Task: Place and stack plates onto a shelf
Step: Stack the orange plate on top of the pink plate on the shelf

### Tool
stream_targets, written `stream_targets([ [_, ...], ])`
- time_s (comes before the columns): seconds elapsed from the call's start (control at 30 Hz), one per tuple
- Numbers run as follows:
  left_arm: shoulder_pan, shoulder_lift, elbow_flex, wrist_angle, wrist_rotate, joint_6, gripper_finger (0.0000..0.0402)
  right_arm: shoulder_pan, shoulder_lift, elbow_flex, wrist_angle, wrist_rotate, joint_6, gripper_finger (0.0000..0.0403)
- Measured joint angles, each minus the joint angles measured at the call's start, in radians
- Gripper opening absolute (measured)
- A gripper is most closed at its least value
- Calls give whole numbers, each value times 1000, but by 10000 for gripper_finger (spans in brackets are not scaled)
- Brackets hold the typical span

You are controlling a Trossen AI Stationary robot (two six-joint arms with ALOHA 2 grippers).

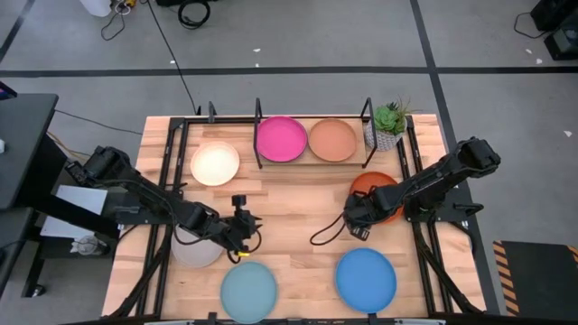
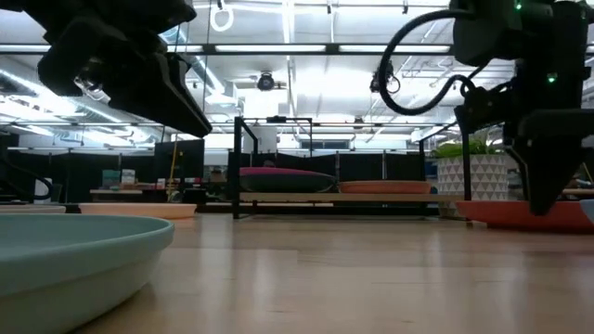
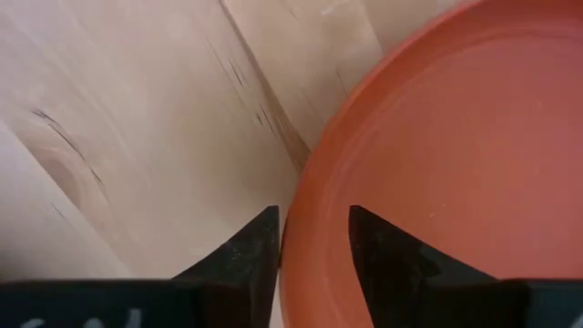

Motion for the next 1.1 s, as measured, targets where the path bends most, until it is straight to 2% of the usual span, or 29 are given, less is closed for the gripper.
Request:
stream_targets([
  [0.3, 0, 0, 0, 12, -30, -123, 88, -20, 0, -18, 32, -77, -63, 82],
  [0.53, 0, 2, 0, 24, -55, -102, 145, -16, -1, -15, 47, -87, -142, 22],
  [0.6, 0, 2, 0, 32, -15, -67, 162, -17, -1, 1, 36, -101, -164, 14],
  [0.77, -1, 3, 0, 69, 117, 21, 172, 20, 1, 110, -23, -106, -235, 14],
  [0.9, -7, 3, 0, 127, 122, 110, 166, 57, 1, 226, -25, -94, -334, 14],
  [1.1, -46, 3, 0, 258, 113, 119, 162, 70, 2, 399, -18, 2, -512, 14],
])
